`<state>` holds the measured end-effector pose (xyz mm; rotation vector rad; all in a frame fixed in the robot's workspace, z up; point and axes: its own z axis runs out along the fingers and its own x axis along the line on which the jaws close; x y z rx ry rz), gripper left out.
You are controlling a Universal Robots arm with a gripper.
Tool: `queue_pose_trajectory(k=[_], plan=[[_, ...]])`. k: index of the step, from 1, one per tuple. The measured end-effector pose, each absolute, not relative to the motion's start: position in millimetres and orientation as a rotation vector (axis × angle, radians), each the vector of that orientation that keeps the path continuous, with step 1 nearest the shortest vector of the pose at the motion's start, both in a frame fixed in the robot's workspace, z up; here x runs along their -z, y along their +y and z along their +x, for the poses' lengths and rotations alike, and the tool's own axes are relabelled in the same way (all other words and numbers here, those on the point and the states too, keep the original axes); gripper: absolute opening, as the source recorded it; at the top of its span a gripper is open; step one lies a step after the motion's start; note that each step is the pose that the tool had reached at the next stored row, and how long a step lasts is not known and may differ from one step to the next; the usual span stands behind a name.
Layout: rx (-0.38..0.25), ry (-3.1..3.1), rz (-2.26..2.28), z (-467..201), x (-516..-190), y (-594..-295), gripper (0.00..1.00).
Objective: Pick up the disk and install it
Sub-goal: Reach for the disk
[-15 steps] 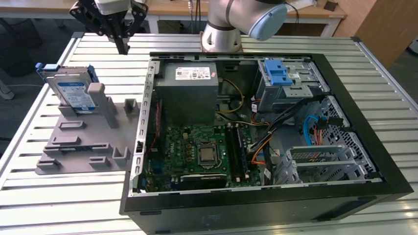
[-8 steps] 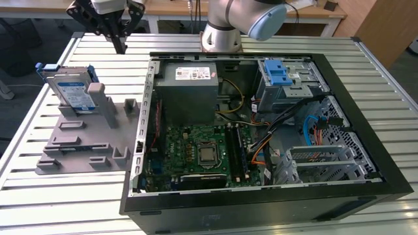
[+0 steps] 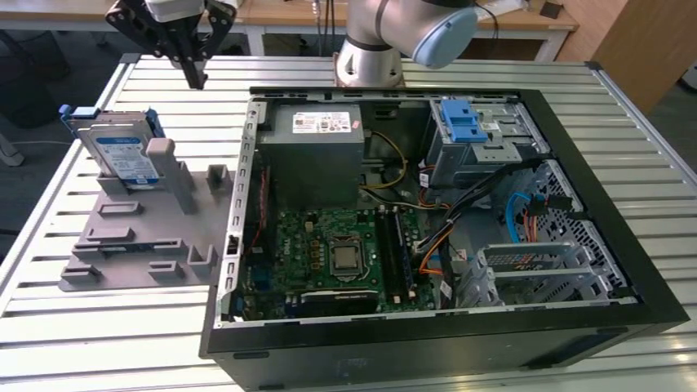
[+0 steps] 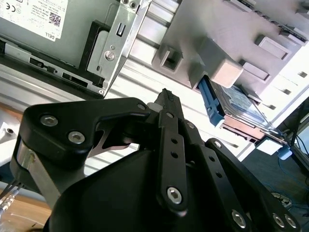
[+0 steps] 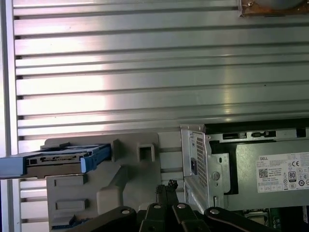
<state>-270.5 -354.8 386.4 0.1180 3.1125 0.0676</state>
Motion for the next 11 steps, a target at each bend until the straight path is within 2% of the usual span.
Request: queue_pose_trajectory(k=[11], plan=[[-0.068, 3.112, 0.118, -282, -386, -350, 0.11]])
